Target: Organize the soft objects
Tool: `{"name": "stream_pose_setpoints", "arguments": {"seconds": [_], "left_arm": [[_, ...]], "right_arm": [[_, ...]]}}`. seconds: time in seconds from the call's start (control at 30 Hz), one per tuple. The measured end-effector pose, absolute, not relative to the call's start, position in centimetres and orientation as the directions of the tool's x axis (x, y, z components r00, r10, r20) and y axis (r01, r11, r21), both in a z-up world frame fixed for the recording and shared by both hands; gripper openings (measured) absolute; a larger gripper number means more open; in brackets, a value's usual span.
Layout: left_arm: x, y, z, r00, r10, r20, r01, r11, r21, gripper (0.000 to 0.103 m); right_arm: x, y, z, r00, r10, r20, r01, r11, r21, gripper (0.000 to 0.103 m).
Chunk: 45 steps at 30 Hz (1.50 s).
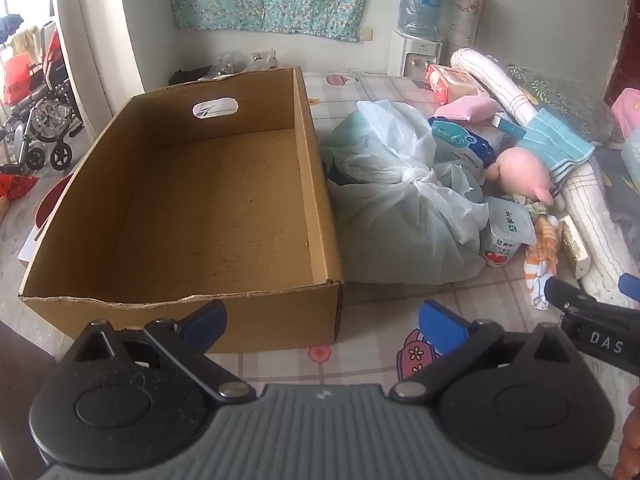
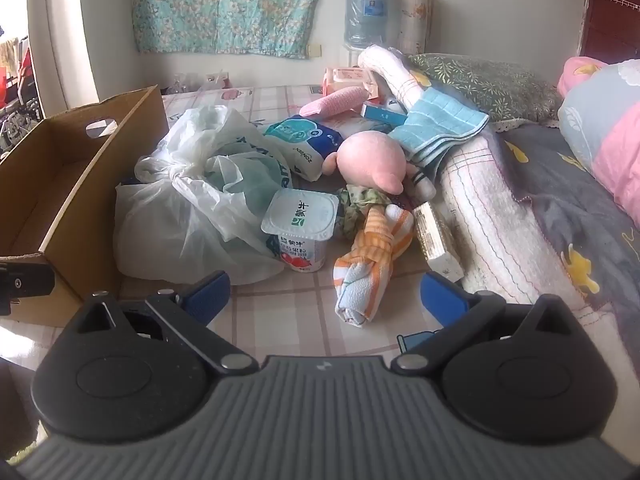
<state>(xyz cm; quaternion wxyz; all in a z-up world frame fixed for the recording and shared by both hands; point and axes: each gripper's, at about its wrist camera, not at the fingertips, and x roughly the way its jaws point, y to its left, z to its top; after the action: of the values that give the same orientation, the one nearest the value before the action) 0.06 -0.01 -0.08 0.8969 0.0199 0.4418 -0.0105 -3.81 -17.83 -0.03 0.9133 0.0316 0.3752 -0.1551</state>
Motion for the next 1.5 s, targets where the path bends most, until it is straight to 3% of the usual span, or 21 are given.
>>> {"name": "stream_pose_setpoints", "arguments": {"seconds": [0.17, 1.5], "left_arm": [[-0.1, 0.7, 0.2, 0.607, -0.01, -0.794, 0.009, 1.0, -0.005, 0.103], [0.7, 0.1, -1.4, 0.536, 0.023, -0.844, -0.024, 1.0, 0.012, 0.103]], "right_arm": [[-2.9, -18.1, -0.8, 0.638, -0.223, -0.737, 0.291, 0.956, -0.038, 0.102], [-1.4, -18.1, -0.2, 0.641, -0.191, -0.743, 0.256, 0.966, -0.027, 0.102]]}}
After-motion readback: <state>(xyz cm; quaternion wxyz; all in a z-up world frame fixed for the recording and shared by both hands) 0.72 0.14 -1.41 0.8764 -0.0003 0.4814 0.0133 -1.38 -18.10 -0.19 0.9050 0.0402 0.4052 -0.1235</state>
